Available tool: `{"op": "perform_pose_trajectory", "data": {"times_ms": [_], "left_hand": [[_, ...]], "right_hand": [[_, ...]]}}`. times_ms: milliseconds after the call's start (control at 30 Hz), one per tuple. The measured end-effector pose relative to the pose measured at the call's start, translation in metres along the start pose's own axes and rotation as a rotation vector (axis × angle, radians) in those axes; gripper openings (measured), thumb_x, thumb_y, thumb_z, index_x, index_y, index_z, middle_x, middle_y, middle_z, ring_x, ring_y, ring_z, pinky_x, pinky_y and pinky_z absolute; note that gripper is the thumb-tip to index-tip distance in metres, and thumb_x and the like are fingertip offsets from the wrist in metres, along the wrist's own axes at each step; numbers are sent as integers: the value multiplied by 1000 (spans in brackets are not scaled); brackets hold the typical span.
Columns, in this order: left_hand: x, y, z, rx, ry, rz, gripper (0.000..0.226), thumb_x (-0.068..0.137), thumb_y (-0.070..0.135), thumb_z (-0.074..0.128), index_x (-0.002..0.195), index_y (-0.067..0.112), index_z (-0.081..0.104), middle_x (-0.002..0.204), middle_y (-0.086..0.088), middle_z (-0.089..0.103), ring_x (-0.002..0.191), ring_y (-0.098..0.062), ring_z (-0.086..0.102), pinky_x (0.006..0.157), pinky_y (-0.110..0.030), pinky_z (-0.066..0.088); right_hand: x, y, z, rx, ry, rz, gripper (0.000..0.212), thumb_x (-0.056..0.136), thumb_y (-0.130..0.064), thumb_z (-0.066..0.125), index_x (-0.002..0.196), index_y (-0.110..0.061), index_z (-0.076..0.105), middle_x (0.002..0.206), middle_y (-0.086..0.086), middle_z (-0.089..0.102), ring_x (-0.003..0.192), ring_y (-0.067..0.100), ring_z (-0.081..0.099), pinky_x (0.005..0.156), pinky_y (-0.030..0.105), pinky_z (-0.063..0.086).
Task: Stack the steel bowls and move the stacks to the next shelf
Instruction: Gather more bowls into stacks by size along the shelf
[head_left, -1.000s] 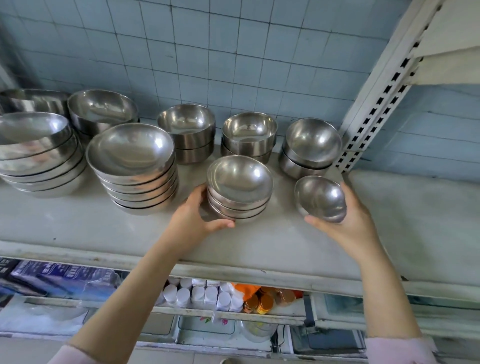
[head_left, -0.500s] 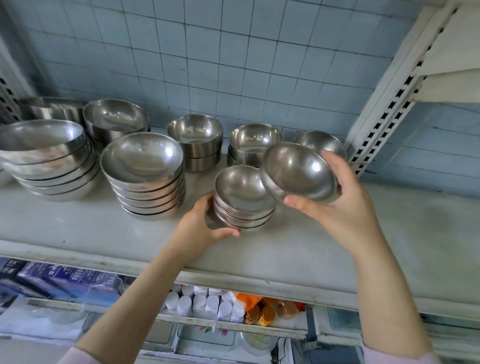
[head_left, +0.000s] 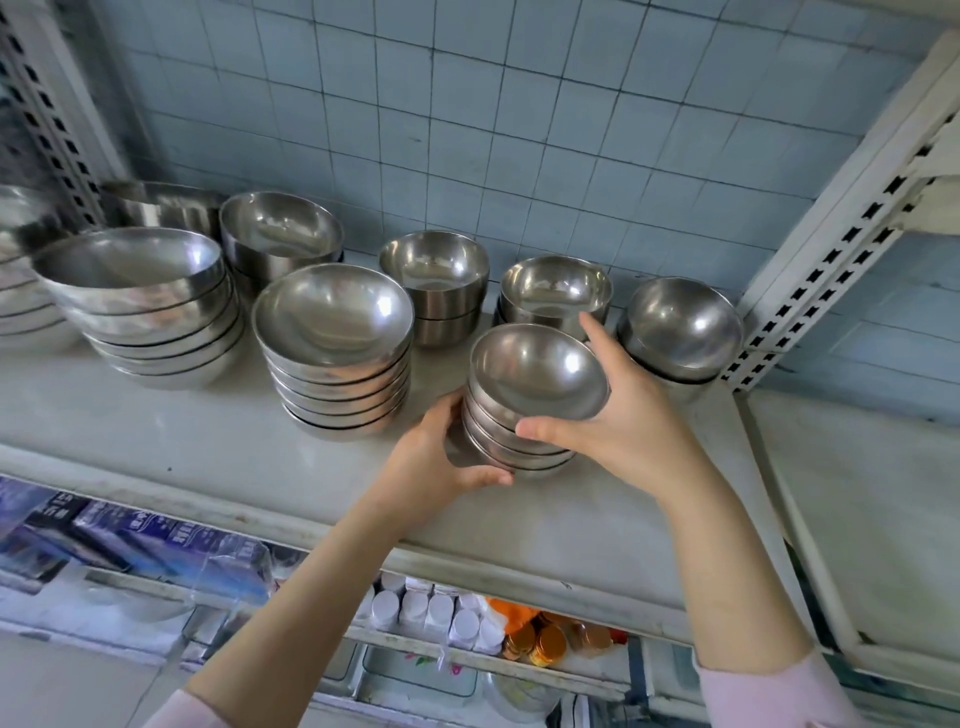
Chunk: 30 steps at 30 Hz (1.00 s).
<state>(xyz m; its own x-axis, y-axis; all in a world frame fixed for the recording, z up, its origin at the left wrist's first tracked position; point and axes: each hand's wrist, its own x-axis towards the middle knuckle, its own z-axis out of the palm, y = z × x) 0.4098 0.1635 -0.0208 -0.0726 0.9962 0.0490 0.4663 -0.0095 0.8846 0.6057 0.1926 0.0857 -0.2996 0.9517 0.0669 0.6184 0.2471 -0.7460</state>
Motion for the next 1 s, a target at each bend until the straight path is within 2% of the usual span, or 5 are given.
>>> {"op": "perform_pose_trajectory", "data": {"times_ms": [333, 600, 733, 867, 1000], "left_hand": [[2, -5, -3, -82, 169, -62, 101, 58, 37, 89, 142, 18, 37, 133, 6, 56, 126, -12, 50, 97, -20, 38], [-15, 9, -7, -12, 117, -82, 111, 68, 29, 85, 152, 15, 14, 136, -6, 51, 125, -23, 48, 107, -32, 36], [-53, 6, -13, 9, 194, -30, 62, 75, 31, 79, 127, 17, 47, 114, 4, 55, 105, -10, 56, 85, -19, 40], [-59, 22, 0, -49, 52, 56, 17, 84, 31, 70, 98, 29, 60, 97, 15, 65, 90, -3, 62, 75, -17, 47], [-22, 52, 53, -21, -155, 117, 68, 87, 42, 65, 144, 25, 33, 130, 15, 43, 121, 0, 43, 97, -8, 33]], "right_hand": [[21, -1, 11, 63, -37, -36, 119, 53, -65, 85, 150, -53, 19, 161, -18, 24, 146, 0, 24, 119, 32, 26], [-30, 40, 22, 439, 438, 77, 66, 77, -44, 64, 138, -22, 51, 139, -2, 58, 117, -7, 57, 92, 7, 45], [-51, 70, 21, 453, 622, 193, 54, 80, -52, 63, 128, -28, 56, 129, -6, 63, 120, 14, 61, 109, 38, 45], [-48, 97, -2, 432, 680, 238, 66, 77, -65, 66, 132, -31, 53, 136, -6, 59, 125, 12, 57, 110, 39, 43], [-11, 128, -31, 355, 600, 292, 95, 71, -63, 74, 149, -29, 32, 152, 2, 43, 134, 15, 47, 113, 41, 39]]}}
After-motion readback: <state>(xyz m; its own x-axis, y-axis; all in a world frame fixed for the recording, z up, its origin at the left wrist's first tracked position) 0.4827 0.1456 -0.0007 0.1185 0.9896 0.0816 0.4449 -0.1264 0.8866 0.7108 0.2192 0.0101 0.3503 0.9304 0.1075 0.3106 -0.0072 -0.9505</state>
